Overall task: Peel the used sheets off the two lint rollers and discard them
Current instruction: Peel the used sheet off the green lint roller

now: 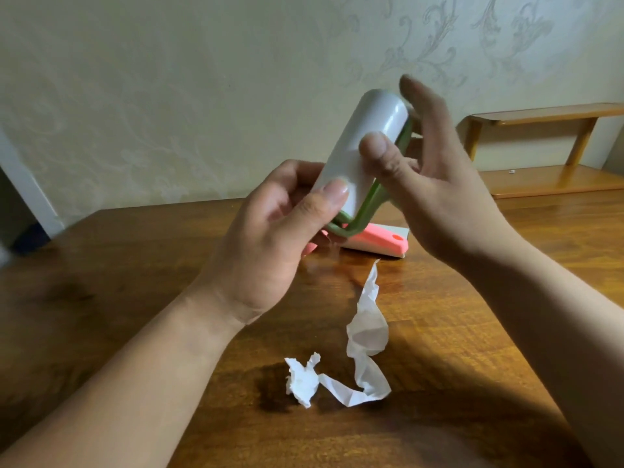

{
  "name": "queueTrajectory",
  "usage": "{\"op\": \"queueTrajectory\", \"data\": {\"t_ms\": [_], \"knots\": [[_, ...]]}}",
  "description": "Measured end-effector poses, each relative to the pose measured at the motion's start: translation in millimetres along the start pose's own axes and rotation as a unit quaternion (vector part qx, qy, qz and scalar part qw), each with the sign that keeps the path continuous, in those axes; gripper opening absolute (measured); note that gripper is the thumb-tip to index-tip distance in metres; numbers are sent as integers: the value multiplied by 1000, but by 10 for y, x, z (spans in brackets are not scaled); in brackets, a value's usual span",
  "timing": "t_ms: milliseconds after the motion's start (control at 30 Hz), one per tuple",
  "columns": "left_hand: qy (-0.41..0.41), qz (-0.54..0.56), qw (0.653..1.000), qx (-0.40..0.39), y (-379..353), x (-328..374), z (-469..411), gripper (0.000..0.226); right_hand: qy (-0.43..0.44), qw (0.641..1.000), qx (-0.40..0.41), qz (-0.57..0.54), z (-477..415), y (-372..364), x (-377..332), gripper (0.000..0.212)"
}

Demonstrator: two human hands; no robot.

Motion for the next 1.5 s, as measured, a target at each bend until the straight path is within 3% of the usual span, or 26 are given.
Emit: {"op": "queueTrajectory", "data": {"t_ms": [133,333,400,500,633,800,1000,1367,1500], "knots": [[-66,-38,996,46,-15,31,15,35,58,982,155,96,62,70,-144,69],[-84,-81,985,124,43,5,-1,28,-8,985,159,62,135,-39,-104,77],[-76,-69,982,158,82,-4,-2,28,8,982,165,91,133,-14,-124,57],[-78,-89,982,150,77,4,6,31,-1,996,80,29,105,-76,-136,30],[-93,-124,981,117,44,37,11,39,-84,989,-7,-124,79,-187,-76,39],[-103,-169,973,118,103,37,0,42,-138,948,-57,-283,33,-212,14,50],[-117,-181,969,118,140,37,-15,41,-139,924,-91,-345,10,-182,48,40],[-149,-122,977,93,147,89,5,21,-162,884,-130,-419,27,-254,46,52],[-157,-88,981,70,117,111,0,24,-146,882,-134,-428,41,-288,35,38]]}}
Point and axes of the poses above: each hand's wrist, its own z-axis away from the middle knuckle, its own y-axis out of the back of the hand, x = y × z, the point moved 4 cm from there along -z, towards the middle knuckle
